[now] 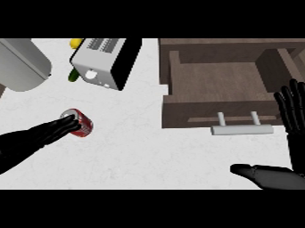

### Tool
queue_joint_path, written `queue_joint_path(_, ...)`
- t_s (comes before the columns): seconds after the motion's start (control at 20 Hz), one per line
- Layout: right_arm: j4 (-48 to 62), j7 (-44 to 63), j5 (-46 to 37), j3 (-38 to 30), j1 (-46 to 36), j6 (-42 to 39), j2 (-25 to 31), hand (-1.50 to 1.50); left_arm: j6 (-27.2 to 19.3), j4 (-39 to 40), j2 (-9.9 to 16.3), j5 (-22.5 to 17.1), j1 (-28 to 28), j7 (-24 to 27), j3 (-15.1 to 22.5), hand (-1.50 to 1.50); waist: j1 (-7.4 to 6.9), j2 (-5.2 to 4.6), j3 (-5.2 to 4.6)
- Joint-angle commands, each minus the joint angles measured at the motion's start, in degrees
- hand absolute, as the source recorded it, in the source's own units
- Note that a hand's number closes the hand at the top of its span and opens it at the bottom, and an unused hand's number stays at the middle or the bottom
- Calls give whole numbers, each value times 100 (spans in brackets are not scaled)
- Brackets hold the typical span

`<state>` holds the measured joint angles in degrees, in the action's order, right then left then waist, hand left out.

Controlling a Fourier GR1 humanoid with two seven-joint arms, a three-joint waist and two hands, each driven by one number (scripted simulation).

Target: Pick up the can, place it into the drawer and close the drawer

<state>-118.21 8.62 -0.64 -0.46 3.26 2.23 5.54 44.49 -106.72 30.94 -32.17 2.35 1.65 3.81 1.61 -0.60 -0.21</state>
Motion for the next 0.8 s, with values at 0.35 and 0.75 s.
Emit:
queue_joint_path(0.35, 233, -338, 431, -476, 563, -392, 126, -150, 2424, 2413, 1063, -871, 691, 330, -892, -150, -118, 53, 20)
queue_joint_path(0.75, -543, 13, 444, -508, 1010, -487, 94, -150, 2224, 3276, 650, -655, 1502, -185, -792, -150, -95, 56, 18)
